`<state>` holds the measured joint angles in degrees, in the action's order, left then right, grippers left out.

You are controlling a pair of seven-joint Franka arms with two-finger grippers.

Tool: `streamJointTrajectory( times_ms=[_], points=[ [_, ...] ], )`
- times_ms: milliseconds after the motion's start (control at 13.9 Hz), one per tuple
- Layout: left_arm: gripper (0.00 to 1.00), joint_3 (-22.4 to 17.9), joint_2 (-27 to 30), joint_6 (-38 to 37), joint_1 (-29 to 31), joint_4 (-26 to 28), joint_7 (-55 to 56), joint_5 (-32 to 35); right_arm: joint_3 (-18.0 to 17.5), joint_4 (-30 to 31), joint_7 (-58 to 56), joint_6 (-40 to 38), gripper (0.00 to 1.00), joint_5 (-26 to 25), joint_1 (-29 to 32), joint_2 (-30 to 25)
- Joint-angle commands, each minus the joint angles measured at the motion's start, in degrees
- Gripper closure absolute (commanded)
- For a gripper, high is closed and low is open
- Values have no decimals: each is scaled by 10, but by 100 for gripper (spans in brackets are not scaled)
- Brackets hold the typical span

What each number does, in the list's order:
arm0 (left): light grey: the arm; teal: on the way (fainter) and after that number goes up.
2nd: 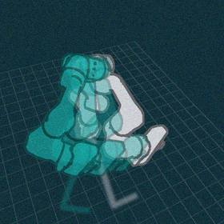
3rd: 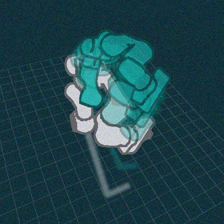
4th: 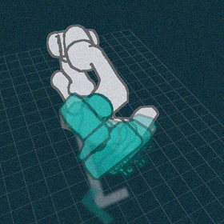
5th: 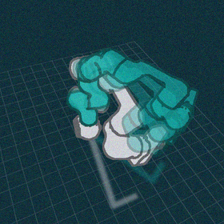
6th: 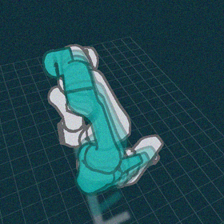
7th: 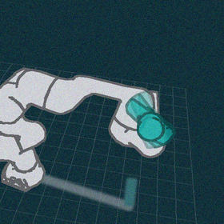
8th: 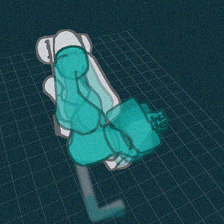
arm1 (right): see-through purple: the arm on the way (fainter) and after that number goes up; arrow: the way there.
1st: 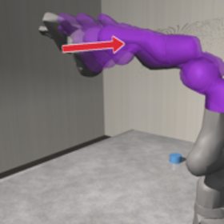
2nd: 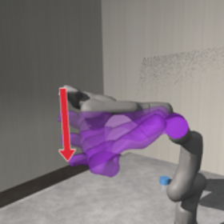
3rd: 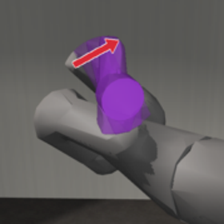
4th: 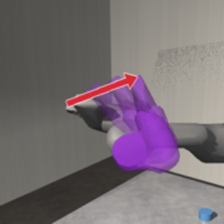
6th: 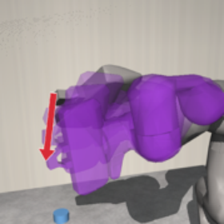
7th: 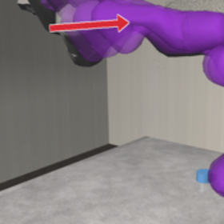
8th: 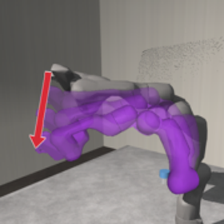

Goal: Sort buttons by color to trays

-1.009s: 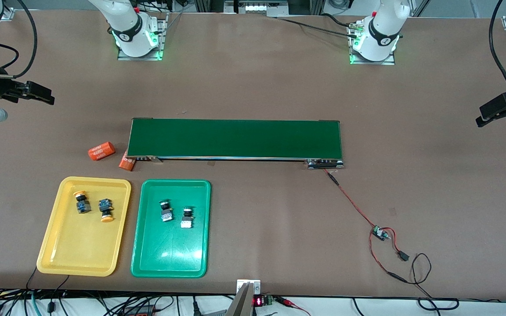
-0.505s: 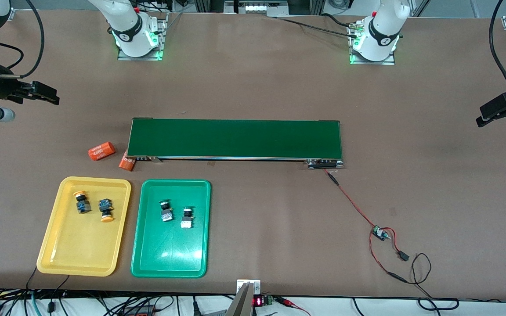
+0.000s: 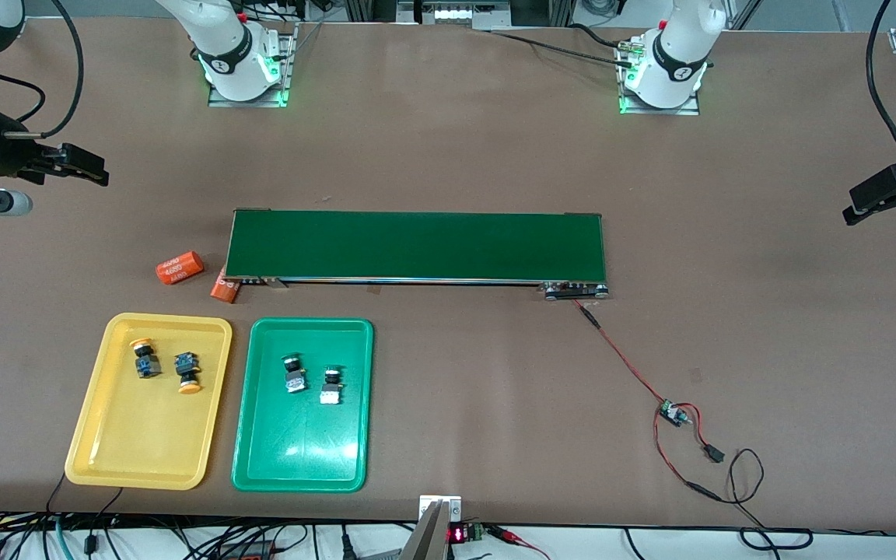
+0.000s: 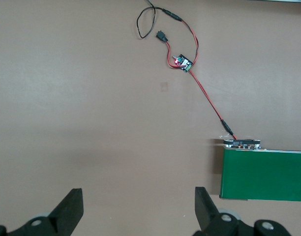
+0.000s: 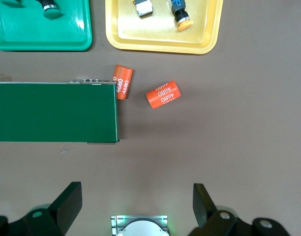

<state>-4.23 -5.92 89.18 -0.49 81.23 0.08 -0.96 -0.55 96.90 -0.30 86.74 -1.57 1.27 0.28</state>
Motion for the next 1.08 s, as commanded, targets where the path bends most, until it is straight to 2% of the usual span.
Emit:
streamJointTrajectory(
  times_ms=[0, 361, 1009],
  points=[
    [0, 4, 3, 0, 2, 2, -2, -6, 4, -1, -6, -2, 0, 2, 5, 0],
    [0, 4, 3, 0, 2, 1, -2, -6, 6, -36, 0, -3, 0, 4, 15, 7],
    [0, 3, 4, -1, 2, 2, -2, -6, 3, -36, -3, -7, 0, 5, 10, 8]
  ],
)
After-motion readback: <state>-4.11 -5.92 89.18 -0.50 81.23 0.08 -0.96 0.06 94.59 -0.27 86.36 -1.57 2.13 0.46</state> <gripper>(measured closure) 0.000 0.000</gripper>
